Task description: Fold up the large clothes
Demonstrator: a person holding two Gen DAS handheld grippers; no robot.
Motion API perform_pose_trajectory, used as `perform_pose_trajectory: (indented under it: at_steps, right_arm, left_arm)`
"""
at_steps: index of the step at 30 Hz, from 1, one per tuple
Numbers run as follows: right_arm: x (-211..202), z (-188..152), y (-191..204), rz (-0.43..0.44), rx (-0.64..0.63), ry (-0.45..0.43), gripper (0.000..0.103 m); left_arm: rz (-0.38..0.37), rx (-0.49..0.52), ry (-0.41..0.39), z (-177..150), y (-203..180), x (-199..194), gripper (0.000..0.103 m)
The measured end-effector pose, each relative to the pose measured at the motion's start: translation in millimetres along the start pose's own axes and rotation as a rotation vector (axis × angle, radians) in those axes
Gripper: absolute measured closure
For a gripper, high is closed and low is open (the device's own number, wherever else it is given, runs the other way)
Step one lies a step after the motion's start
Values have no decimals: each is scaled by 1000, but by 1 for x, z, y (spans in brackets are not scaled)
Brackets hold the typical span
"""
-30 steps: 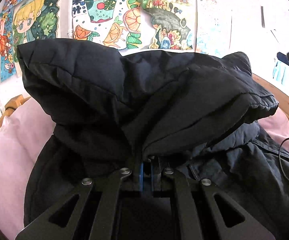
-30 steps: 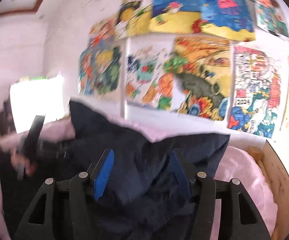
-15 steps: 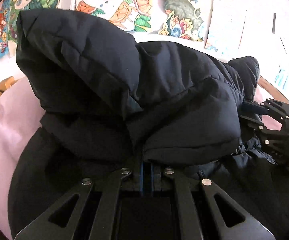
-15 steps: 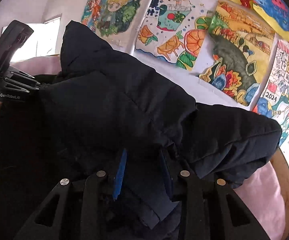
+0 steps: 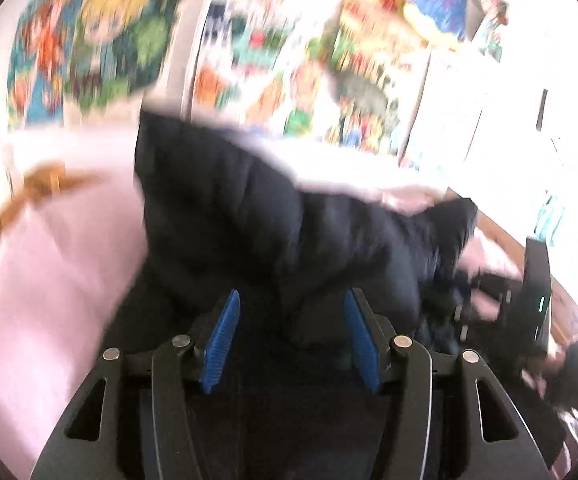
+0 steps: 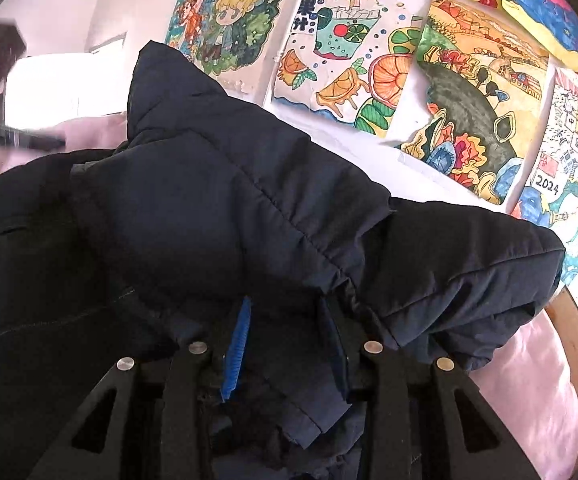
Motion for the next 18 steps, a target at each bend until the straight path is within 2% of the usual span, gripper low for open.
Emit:
perform_pose_trajectory:
  at_steps: [4, 6, 7, 10, 11, 12, 13, 15, 16, 18]
  right_arm:
    - [-9, 5, 1, 2, -15, -16, 68]
    - [-23, 17, -7, 0, 10, -73, 68]
    - [-31, 25, -13, -16, 30, -108, 68]
    - [-45, 63, -47, -140, 77, -212, 66]
    - [-43, 72, -59, -195, 86, -219, 52]
    - [-37, 79, -74, -271, 98, -221, 43]
    - [-27, 83, -88, -340, 108, -217, 37]
    - [-3, 76, -111, -428, 130, -162, 37]
    - [12, 65, -124, -457, 157, -109, 37]
    - [37, 40, -144, -462, 222, -28, 40]
  left_arm:
    - [99, 121, -52, 57, -16, 29, 54]
    - [138, 121, -64, 76, -11, 49, 54]
    - [157, 119, -76, 84, -7, 58, 54]
    - [245, 119, -93, 94, 6, 73, 54]
    - [284, 116, -95, 96, 14, 79, 54]
    - [311, 107, -95, 93, 22, 79, 54]
    - [332, 98, -94, 89, 29, 81, 54]
    - [362, 97, -93, 81, 42, 83, 54]
    - [389, 101, -88, 77, 53, 84, 54]
    - [394, 87, -76, 76, 64, 89, 54]
Point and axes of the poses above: each gripper's, at about its wrist camera, not at the fingertips, and x roughly the way its jaws point, y to its left, z to its top, the point moved 8 cm from there along x, roughly the way its jaws point, and after that the axes turned 11 degrees about -z, right-handed, at the moved point
